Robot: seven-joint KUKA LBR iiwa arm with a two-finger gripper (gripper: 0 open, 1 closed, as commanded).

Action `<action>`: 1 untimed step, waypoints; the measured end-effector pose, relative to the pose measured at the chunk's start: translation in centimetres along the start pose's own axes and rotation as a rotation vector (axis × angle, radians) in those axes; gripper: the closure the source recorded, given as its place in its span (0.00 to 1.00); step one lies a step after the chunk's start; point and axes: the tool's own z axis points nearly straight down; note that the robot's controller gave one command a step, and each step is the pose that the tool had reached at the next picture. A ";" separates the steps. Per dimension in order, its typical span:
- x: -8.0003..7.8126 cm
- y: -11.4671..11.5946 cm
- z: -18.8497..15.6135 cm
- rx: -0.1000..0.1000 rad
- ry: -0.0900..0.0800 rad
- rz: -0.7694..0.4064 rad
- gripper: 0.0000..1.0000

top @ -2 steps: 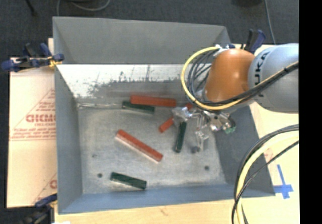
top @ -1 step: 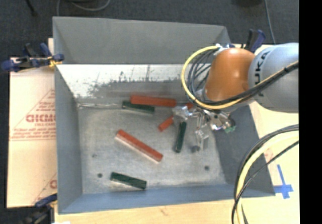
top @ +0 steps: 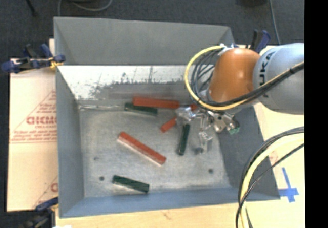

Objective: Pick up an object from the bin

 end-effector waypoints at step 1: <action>-0.2 -0.1 -0.1 0.001 -0.002 0.002 0.00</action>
Offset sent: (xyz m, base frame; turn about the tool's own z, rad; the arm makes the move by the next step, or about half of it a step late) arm 0.0000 0.0000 0.0000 0.0000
